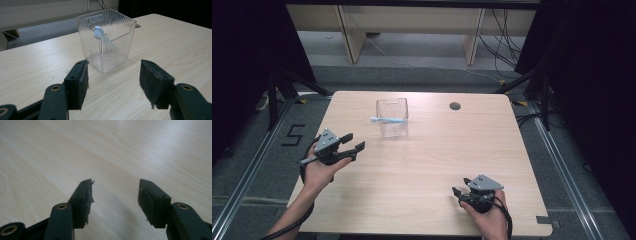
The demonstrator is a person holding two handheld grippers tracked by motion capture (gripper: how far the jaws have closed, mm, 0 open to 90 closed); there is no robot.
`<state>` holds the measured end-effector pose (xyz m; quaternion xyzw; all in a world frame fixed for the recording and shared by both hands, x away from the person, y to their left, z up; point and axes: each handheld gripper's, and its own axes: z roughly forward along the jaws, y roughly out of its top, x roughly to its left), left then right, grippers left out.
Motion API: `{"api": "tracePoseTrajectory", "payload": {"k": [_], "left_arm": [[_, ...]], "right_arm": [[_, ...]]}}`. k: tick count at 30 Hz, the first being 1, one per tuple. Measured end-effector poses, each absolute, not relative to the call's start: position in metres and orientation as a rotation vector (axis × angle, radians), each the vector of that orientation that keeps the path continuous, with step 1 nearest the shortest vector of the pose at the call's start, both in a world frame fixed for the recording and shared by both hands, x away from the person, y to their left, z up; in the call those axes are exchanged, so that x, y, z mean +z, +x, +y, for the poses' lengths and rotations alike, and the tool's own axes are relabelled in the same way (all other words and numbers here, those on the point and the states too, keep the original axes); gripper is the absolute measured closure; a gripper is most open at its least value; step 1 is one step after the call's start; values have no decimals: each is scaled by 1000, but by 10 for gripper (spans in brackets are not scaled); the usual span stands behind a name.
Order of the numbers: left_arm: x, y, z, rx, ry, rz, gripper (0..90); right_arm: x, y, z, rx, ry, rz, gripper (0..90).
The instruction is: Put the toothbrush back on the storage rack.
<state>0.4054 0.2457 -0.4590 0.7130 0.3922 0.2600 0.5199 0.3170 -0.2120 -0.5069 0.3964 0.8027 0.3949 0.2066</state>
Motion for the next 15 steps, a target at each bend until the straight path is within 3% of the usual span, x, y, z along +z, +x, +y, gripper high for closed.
{"api": "tracePoseTrajectory", "payload": {"k": [15], "left_arm": [[-478,380,262,633,1703,959,399]], "right_arm": [[-506,317,-213,1106,1097,2223,456]]}}
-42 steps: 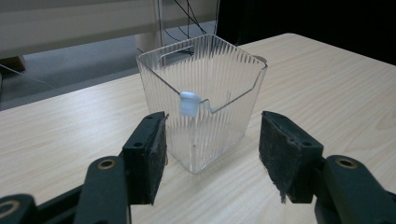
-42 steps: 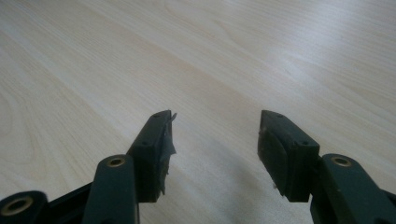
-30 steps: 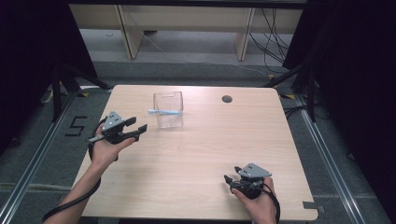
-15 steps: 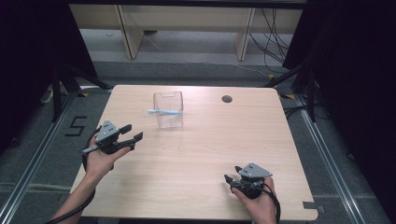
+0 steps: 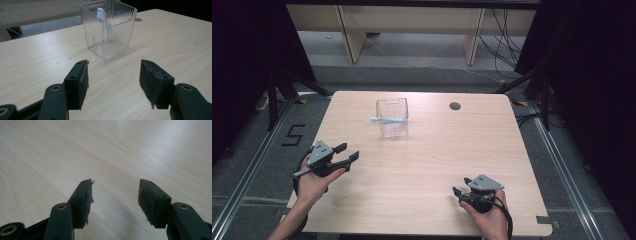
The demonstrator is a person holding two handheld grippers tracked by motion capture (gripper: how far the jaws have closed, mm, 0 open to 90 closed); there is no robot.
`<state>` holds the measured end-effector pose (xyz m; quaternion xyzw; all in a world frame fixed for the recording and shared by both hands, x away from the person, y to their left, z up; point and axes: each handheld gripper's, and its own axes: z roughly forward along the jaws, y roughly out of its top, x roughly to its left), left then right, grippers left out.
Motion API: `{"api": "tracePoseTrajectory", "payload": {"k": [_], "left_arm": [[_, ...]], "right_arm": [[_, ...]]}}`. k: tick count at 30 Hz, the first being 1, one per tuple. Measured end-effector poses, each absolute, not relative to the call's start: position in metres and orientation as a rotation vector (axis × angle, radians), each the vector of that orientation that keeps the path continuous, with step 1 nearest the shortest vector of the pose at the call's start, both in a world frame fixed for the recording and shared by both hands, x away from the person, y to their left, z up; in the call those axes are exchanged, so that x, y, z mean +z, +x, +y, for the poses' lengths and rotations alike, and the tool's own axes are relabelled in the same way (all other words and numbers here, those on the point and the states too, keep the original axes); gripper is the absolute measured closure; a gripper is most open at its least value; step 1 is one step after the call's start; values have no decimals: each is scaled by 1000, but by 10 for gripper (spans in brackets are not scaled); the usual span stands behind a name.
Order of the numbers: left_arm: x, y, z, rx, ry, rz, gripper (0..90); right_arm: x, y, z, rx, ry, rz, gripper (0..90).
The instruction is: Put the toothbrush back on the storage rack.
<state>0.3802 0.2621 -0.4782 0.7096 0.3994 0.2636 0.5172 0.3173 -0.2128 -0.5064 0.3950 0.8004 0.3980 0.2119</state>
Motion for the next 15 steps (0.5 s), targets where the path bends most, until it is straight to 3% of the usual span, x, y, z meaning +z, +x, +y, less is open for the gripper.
{"api": "tracePoseTrajectory", "payload": {"k": [15], "left_arm": [[-504,361,285,631,1680,1005,380]], "right_arm": [[-506,317,-212,1104,1107,2228,456]]}}
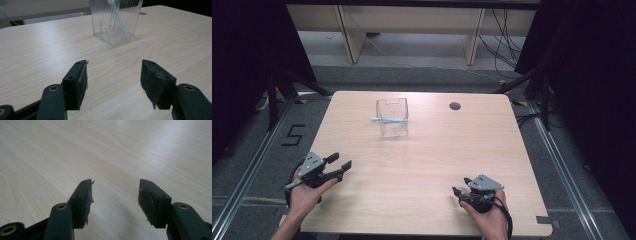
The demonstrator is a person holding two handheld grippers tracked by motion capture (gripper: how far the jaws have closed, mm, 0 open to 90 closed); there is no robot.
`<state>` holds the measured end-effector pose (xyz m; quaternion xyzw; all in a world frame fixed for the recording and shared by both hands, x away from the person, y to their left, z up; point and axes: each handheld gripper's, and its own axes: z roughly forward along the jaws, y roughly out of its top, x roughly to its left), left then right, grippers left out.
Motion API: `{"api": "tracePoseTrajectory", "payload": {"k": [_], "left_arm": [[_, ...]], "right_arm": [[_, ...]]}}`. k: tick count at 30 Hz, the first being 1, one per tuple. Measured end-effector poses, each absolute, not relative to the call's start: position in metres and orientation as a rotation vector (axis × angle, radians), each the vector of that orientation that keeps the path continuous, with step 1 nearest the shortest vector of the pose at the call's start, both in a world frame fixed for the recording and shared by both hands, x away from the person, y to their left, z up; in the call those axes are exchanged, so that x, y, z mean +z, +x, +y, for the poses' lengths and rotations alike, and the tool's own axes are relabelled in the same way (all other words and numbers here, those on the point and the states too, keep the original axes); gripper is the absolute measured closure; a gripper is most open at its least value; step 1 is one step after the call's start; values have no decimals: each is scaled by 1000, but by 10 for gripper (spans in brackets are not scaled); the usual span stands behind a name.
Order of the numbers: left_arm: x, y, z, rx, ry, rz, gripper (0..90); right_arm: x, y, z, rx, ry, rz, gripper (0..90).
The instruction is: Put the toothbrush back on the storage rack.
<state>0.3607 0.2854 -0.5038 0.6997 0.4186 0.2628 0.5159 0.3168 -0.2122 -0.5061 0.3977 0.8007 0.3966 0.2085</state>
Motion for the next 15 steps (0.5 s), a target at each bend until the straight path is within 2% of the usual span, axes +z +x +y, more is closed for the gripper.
{"api": "tracePoseTrajectory", "payload": {"k": [15], "left_arm": [[-524,351,298,623,1637,1042,369]], "right_arm": [[-506,319,-212,1094,1081,2226,456]]}}
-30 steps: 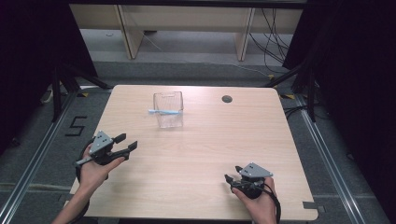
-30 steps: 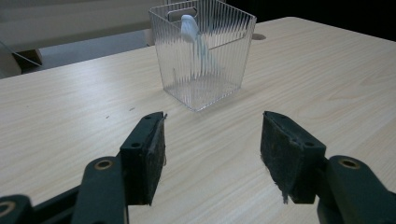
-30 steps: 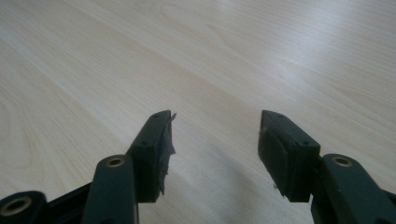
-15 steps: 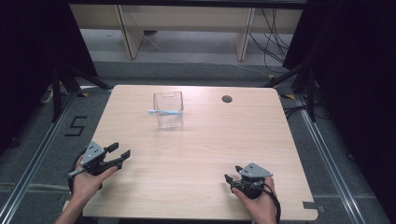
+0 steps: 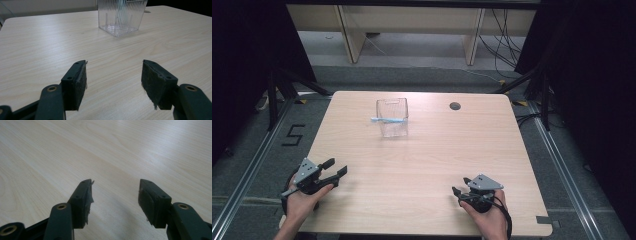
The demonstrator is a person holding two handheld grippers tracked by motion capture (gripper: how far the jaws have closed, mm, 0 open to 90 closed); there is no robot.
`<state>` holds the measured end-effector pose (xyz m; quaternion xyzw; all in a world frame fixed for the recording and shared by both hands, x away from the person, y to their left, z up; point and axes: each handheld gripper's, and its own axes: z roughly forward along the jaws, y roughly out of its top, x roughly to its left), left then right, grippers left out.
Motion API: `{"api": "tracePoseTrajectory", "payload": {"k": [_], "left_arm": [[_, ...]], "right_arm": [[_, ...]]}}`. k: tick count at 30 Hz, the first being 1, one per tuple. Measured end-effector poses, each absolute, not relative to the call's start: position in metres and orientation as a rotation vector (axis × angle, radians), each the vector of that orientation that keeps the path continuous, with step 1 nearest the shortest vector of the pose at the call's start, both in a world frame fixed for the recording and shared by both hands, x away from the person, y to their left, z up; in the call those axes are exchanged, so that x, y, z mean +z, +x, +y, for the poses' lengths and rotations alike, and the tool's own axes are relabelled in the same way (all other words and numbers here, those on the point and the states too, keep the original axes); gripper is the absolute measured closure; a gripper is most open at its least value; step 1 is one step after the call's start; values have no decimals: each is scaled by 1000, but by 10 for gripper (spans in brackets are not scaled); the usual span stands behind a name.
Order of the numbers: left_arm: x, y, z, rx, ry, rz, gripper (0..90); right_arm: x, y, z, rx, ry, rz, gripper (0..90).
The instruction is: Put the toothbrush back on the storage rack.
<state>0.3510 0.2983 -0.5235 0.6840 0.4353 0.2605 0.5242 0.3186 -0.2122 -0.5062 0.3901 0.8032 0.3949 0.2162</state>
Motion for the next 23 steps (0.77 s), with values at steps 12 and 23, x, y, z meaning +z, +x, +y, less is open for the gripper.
{"api": "tracePoseTrajectory", "payload": {"k": [12,23], "left_arm": [[-524,346,299,662,1628,1034,360],[-524,342,298,717,1607,1011,362]], "right_arm": [[-508,319,-211,1106,1095,2232,456],[-497,320,-205,1111,1096,2210,459]]}}
